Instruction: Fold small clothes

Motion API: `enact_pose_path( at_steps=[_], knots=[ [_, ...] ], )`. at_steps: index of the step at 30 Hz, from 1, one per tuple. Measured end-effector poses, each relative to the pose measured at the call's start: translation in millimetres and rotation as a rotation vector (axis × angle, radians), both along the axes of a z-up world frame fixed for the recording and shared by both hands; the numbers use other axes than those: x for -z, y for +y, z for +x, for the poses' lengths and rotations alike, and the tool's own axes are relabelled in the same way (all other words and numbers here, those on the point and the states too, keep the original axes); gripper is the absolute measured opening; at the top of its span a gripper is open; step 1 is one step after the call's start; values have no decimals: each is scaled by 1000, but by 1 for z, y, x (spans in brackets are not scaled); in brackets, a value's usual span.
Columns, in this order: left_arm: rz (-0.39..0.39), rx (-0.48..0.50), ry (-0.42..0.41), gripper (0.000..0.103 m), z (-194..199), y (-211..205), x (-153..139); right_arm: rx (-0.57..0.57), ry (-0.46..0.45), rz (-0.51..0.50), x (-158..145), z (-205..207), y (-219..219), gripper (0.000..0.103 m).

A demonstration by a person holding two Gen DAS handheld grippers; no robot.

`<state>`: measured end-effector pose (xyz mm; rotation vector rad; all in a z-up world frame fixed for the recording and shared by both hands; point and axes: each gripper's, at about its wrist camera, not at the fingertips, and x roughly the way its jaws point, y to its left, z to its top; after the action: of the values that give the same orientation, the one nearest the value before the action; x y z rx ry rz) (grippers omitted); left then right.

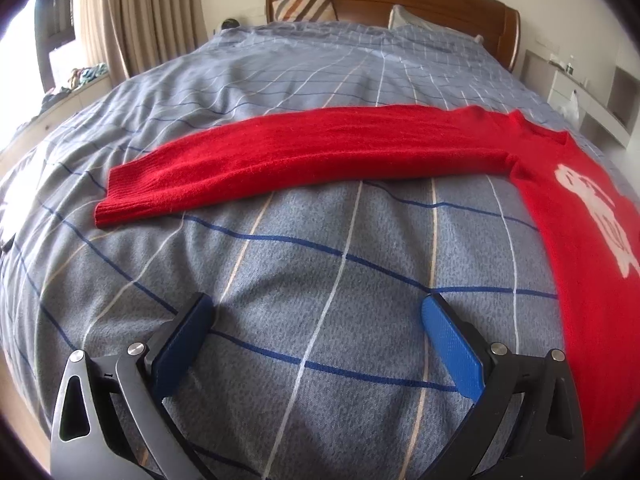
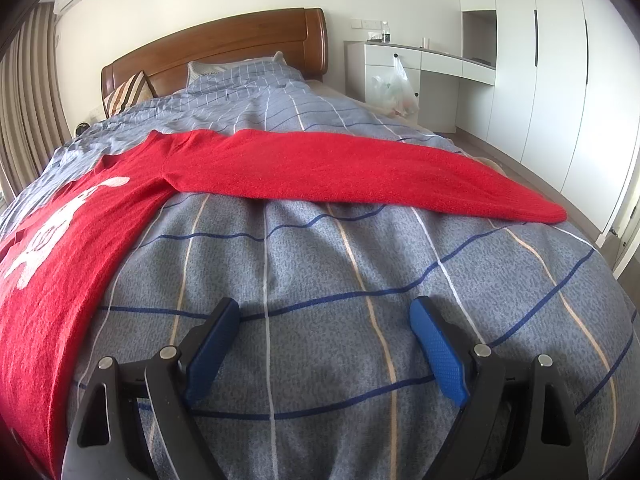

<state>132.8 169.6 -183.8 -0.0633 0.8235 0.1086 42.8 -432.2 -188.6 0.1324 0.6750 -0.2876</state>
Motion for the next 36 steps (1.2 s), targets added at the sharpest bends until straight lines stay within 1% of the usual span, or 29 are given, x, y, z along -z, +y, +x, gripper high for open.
enact_pose_path(
  at_steps=[18, 36],
  knots=[
    [24, 4, -17, 103, -2, -3, 0, 0, -1, -4, 0, 1, -1, 87],
    [22, 6, -17, 103, -2, -3, 0, 2, 0, -16, 1, 1, -1, 87]
  ],
)
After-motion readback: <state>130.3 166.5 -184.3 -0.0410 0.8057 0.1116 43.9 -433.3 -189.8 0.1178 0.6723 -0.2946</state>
